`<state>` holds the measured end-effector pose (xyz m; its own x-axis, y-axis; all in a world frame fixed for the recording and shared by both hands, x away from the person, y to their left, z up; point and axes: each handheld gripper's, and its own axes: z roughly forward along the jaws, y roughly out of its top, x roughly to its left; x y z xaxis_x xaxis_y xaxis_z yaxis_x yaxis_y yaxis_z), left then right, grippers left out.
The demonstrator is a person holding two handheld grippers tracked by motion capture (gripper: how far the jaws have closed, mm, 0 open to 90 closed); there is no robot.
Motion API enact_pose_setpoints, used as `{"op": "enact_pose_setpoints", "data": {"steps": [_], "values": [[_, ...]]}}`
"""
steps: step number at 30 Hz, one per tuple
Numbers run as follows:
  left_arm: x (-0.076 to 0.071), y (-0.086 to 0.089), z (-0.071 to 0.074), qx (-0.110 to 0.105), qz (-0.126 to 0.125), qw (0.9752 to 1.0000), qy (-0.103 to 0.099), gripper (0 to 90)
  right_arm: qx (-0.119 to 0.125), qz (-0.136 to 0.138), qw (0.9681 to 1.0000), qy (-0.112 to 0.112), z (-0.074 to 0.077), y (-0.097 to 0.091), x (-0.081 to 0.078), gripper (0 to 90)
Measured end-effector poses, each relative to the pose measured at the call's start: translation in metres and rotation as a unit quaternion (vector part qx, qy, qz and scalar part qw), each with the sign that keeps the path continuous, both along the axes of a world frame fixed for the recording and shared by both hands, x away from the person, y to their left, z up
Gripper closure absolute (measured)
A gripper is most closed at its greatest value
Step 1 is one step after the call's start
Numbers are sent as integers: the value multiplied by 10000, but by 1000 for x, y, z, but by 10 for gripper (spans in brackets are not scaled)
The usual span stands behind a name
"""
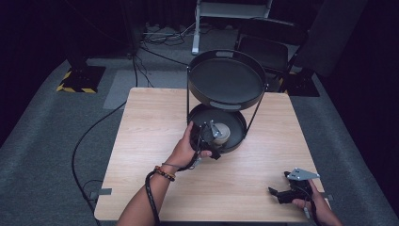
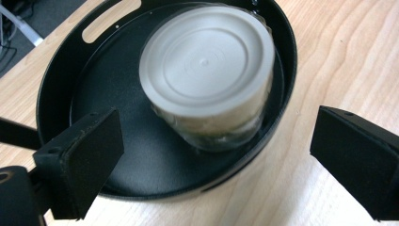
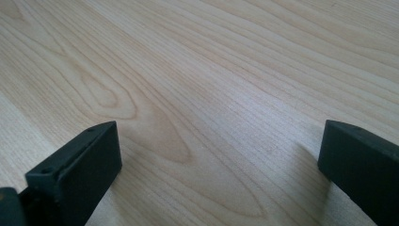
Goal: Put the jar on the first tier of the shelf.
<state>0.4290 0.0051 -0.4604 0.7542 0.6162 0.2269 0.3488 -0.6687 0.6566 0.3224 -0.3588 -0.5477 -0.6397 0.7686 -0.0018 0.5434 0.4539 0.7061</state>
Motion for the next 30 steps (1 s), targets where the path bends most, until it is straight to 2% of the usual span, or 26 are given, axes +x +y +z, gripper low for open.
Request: {"op": "enact_pose_setpoints", "data": {"steps": [2,11,13,21,30], "values": [[-5,3,-1,130,4,9999,-100,28,0,0,10000,-1,0,0,0,0],[-20,22,-4,226,23,9996,-176,27,0,0,10000,-1,0,0,0,0],[-23,27,-5,194,-9,9997,-156,27,-1,1,10000,-1,0,0,0,0],[-39,45,-16,500,21,9983,-303,25,-6,-10,10000,-7,0,0,1,0],[-54,68,-29,462,132,9986,-242,25,-3,-15,10000,-6,0,1,1,0]]}}
